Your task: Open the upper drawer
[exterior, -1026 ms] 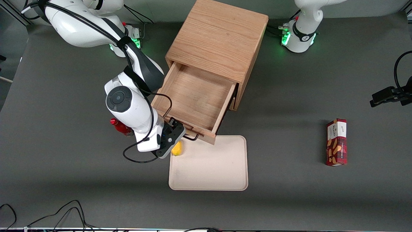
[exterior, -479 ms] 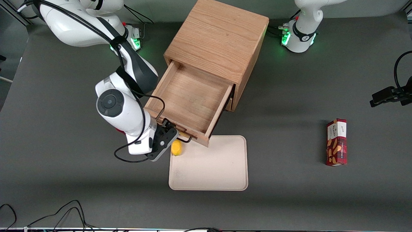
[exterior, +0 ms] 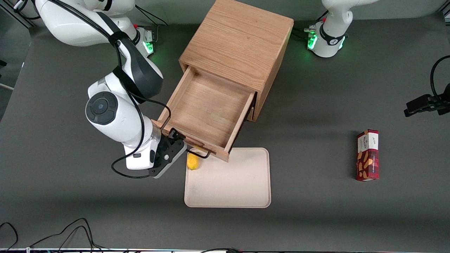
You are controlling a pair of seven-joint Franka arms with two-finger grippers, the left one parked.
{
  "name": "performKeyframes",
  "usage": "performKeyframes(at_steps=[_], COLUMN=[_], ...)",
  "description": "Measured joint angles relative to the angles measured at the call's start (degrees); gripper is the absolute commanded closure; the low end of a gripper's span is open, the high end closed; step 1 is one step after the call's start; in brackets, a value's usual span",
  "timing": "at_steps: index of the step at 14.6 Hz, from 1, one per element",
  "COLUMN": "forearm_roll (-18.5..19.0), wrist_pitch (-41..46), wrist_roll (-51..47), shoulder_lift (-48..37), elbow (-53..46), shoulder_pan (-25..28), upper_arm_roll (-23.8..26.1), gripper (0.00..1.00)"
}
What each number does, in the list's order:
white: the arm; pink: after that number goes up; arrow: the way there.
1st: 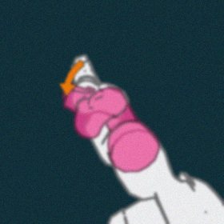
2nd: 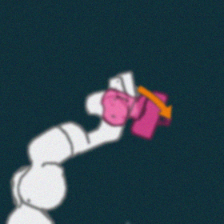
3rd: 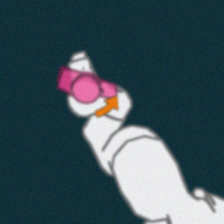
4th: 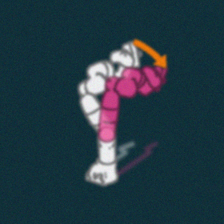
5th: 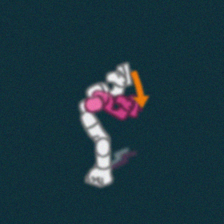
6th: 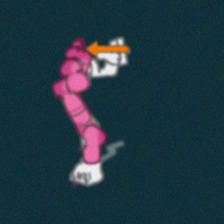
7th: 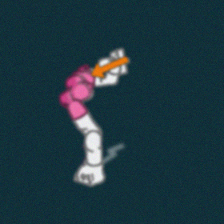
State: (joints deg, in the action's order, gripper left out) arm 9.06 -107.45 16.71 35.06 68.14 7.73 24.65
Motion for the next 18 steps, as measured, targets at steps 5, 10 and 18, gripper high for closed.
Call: performKeyframes(at_steps=[5, 10, 18], forearm_roll=[-1.2, -2.2, -10.0], wrist_pitch=[10.6, 14.4, 16.0], wrist_roll=[0.0, -10.6, -16.4], shoulder_lift=[-5.3, -16.4, -40.3], elbow=[-0.6, 8.4, 30.3], shoulder_pan=[-2.3, -8.3, -22.7], upper_arm_roll=[0.1, 0.4, 0.4], gripper=[0.00, 0.00, 0.00])
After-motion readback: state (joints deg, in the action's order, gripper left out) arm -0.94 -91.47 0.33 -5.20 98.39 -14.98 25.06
